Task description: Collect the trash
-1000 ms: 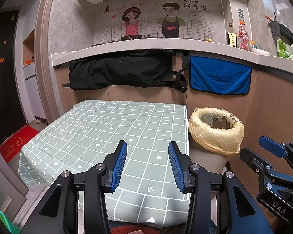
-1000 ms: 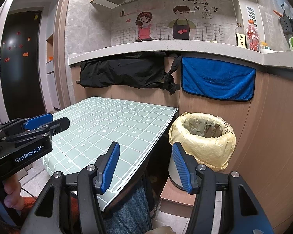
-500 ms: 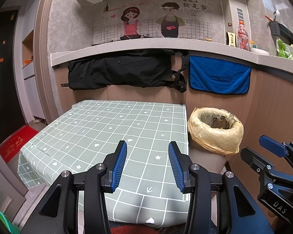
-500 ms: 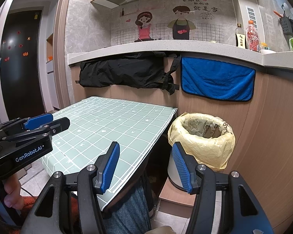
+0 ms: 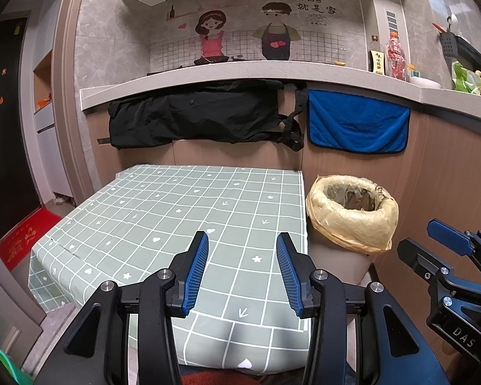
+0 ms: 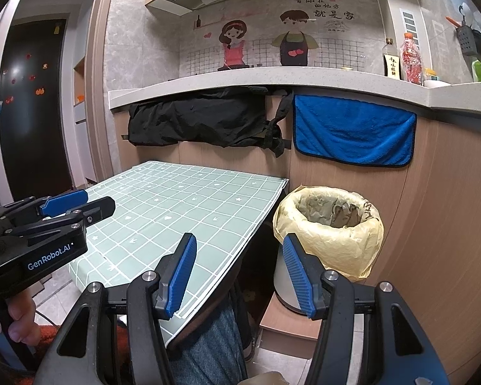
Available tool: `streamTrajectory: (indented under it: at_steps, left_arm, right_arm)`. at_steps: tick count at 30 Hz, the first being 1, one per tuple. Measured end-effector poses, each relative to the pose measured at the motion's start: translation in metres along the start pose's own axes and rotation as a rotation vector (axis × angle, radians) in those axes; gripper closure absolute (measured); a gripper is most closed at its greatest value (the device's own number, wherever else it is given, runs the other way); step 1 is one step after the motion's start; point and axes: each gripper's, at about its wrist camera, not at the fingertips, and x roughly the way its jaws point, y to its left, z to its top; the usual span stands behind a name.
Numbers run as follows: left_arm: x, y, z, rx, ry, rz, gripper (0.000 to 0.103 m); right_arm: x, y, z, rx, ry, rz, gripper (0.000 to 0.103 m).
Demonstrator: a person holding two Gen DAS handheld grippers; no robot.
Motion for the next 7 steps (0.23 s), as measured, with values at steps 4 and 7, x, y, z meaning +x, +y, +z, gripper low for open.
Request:
streamTrajectory:
  at_steps: [4,7]
  left_arm:
    - [0.0003,-0.0016,0.0004,-0.002,0.002,-0.004,0.058]
    - [0.0030,-0.0005,0.0011,-0.008,0.012,-0.010,0.058]
  right_arm:
    - [0.0025,-0.0008,0.0008,0.002,0.005,0.000,0.049]
    - [0.0036,0.0005,0.0000,0.000,0.012,-0.001,0.049]
